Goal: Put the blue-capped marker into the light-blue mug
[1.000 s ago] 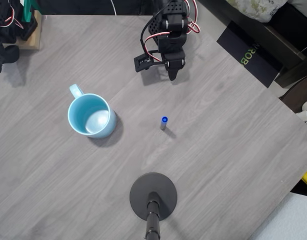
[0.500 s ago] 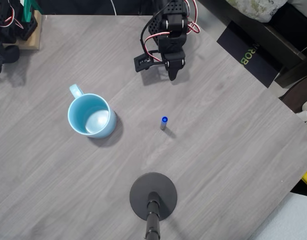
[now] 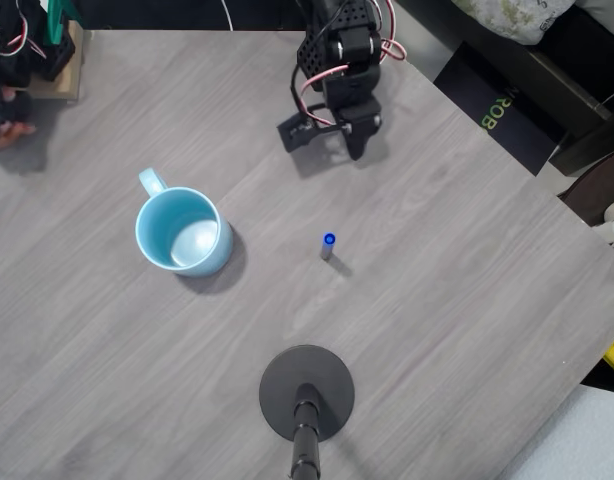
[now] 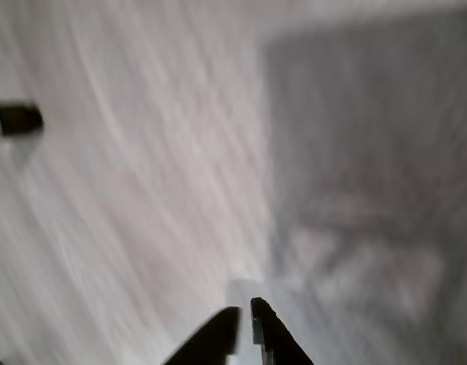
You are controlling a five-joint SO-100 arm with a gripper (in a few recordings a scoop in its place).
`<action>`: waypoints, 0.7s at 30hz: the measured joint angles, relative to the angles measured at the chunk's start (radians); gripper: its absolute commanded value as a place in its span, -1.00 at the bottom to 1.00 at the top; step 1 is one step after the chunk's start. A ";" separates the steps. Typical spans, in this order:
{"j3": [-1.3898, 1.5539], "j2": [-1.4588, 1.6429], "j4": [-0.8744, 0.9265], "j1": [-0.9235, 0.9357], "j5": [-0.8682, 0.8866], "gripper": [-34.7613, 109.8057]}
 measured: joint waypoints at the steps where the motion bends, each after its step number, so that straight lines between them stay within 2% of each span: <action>1: 0.000 0.000 -0.006 0.023 -0.074 -0.47; 4: 0.000 0.000 -0.058 0.083 -0.443 -0.52; 6: 0.000 0.000 -0.160 0.130 -0.719 -0.51; 9: -0.002 0.000 -0.324 0.176 -0.988 -0.47; 10: -0.002 0.000 -0.360 0.183 -1.026 -0.46; 16: -0.017 0.000 -0.920 0.195 -1.264 -0.42; 21: -0.034 -0.005 -1.104 0.124 -1.339 -0.40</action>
